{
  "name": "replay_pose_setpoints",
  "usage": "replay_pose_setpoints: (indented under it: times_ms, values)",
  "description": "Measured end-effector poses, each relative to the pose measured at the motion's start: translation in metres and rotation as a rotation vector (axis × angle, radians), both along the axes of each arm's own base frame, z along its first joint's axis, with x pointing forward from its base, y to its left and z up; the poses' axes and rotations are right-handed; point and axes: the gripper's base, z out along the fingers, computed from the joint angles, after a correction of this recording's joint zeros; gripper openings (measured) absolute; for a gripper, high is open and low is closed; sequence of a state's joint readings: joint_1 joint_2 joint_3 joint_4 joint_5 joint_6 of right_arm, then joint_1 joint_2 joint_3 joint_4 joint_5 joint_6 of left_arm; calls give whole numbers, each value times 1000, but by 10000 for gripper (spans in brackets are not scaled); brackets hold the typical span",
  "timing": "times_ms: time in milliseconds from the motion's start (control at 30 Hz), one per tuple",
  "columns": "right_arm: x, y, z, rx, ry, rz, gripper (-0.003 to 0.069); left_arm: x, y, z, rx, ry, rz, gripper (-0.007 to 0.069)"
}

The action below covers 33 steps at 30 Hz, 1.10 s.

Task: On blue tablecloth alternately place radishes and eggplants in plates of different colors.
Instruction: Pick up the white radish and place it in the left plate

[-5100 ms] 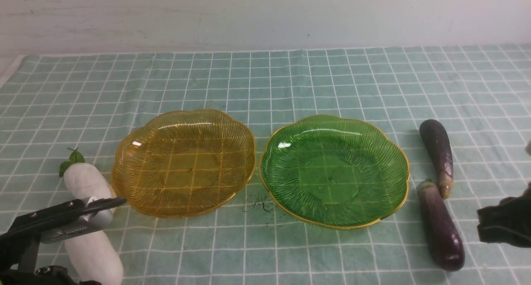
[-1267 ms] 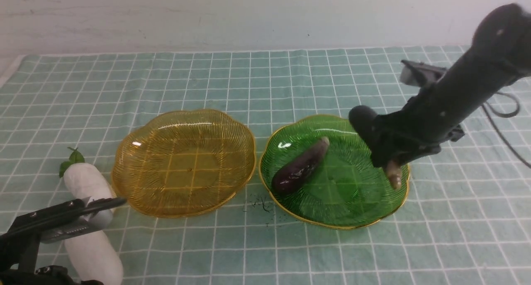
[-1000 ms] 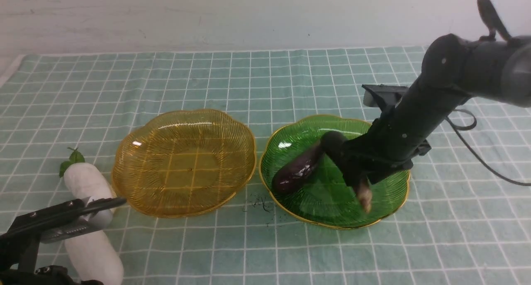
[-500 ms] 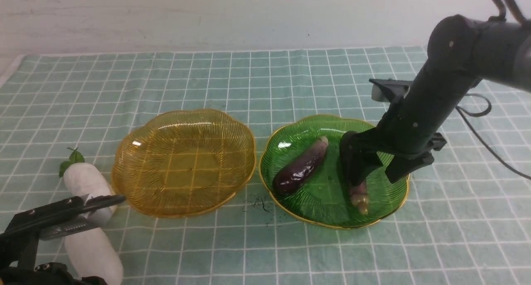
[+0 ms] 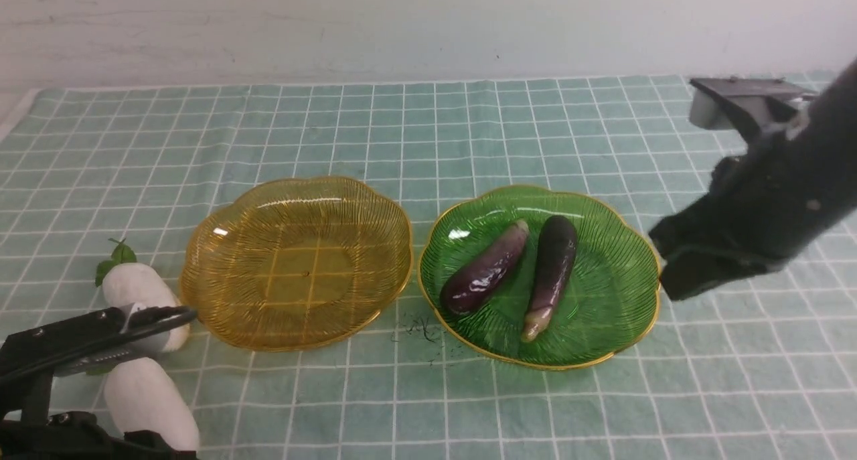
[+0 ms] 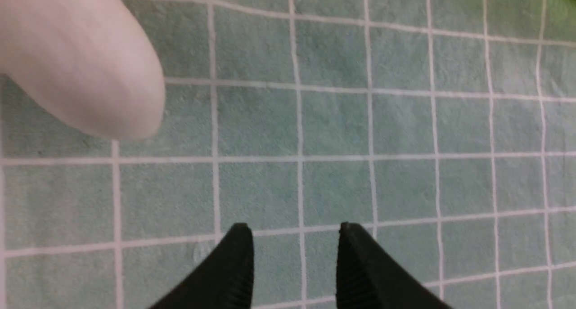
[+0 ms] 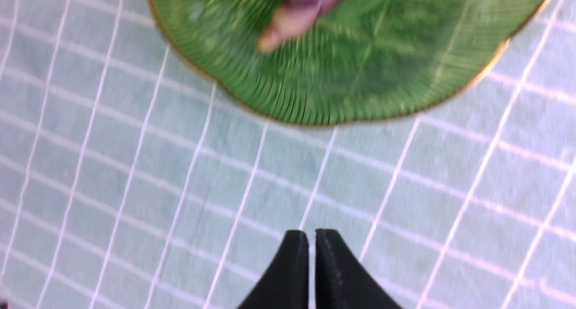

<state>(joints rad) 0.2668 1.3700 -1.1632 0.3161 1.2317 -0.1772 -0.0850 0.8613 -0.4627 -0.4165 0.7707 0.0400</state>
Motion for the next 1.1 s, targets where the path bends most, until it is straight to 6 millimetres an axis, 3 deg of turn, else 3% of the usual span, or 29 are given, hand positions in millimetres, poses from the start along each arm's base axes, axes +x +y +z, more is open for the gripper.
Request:
replay_pose_setpoints:
  times_ms: [167,300,500,733,900,1100]
  values:
    - [-41,-11,6,13,-56,1,-13,6,4,0,39,-42,38,337]
    - [-61,-17,9,26,-104,-4,-13,12,7,-4,71,-40,63,384]
    - [-94,-26,13,50,-196,-11,-14,40,16,-15,160,-7,159,472]
    - [-100,-28,15,53,-214,-8,-14,76,22,-20,243,29,218,479]
    - [-99,-28,15,53,-227,-5,-14,95,22,-49,271,139,238,479]
    - [-98,-28,15,48,-239,9,-14,108,21,-62,278,158,233,486]
